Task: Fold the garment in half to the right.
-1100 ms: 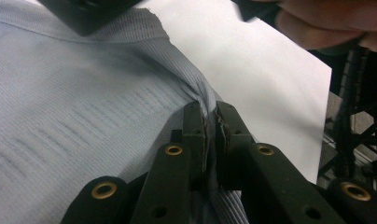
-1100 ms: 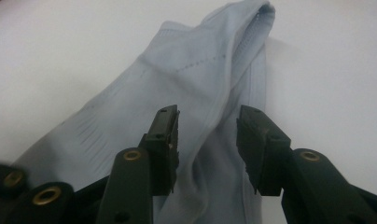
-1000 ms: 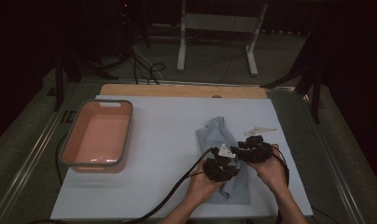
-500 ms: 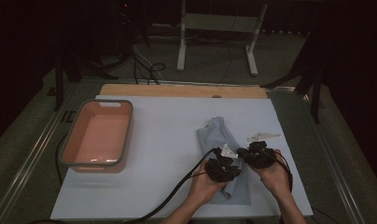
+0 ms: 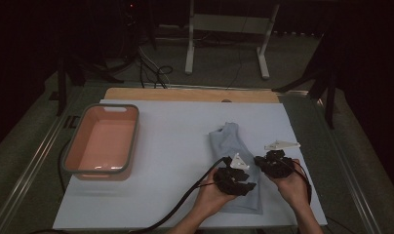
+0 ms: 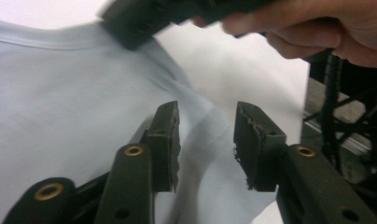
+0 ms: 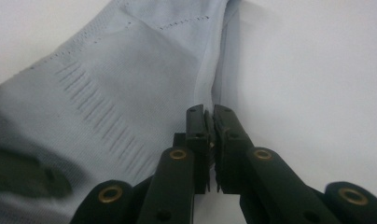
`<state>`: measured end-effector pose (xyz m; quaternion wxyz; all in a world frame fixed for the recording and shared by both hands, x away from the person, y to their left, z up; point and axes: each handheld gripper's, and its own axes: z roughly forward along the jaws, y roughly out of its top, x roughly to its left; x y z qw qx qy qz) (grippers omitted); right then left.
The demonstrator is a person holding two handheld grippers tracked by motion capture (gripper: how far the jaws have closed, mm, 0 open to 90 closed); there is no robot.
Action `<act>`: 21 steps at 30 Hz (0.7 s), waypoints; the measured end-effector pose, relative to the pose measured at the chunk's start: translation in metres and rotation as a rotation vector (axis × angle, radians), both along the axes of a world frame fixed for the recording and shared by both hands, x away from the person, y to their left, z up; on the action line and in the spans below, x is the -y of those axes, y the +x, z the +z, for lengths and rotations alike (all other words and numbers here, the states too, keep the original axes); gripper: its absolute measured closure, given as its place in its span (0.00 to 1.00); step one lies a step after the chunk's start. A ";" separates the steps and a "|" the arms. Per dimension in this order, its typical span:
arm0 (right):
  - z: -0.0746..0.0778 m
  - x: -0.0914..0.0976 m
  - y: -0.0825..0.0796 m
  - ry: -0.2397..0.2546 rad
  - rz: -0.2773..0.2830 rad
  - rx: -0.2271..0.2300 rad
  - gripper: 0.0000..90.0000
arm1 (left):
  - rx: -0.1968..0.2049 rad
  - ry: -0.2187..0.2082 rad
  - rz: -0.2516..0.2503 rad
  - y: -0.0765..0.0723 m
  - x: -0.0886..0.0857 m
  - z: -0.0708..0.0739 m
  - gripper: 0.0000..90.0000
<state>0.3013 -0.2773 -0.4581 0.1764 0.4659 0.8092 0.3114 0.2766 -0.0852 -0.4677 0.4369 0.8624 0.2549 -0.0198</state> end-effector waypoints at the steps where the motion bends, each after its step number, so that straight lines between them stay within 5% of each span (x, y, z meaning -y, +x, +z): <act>1: 0.000 0.000 0.000 0.003 -0.002 -0.002 0.95 | 0.008 -0.003 0.013 0.001 -0.004 0.001 0.66; 13: -0.004 0.002 0.000 -0.023 -0.001 0.001 0.95 | 0.049 -0.007 0.129 0.019 -0.032 0.009 0.59; 21: -0.006 0.003 -0.001 -0.031 -0.003 0.002 0.95 | 0.056 0.020 0.145 0.024 -0.034 0.004 0.58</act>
